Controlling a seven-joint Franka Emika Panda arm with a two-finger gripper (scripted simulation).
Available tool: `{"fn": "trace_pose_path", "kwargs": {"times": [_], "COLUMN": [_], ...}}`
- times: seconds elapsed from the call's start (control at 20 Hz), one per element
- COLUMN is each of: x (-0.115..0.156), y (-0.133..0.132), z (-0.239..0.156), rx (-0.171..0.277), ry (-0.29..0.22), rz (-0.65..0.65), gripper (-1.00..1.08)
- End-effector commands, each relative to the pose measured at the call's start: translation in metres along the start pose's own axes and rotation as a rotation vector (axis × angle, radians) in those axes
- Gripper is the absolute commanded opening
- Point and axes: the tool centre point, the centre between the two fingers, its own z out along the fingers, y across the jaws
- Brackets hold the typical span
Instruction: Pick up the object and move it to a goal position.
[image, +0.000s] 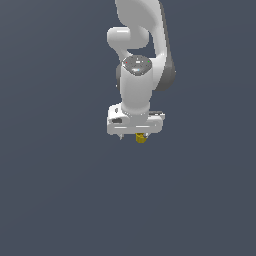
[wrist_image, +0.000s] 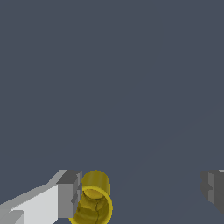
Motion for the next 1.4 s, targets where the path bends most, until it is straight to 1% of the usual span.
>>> {"fn": "trace_pose_path", "kwargs": {"times": [0.0, 0.15, 0.4, 0.55, 0.95, 1.35], "x": [0.000, -0.001, -0.006, -0.007, -0.013, -0.038], "y": [0.000, 0.006, 0.030, 0.033, 0.023, -0.004], "z": [0.000, 0.002, 0.008, 0.008, 0.015, 0.036], "rx": [0.000, 0.001, 0.005, 0.005, 0.004, 0.000], "ry": [0.000, -0.005, -0.024, -0.027, -0.026, -0.028], "rz": [0.000, 0.015, 0.078, 0.085, 0.105, 0.178], "gripper": [1.00, 1.00, 1.00, 1.00, 1.00, 1.00]}}
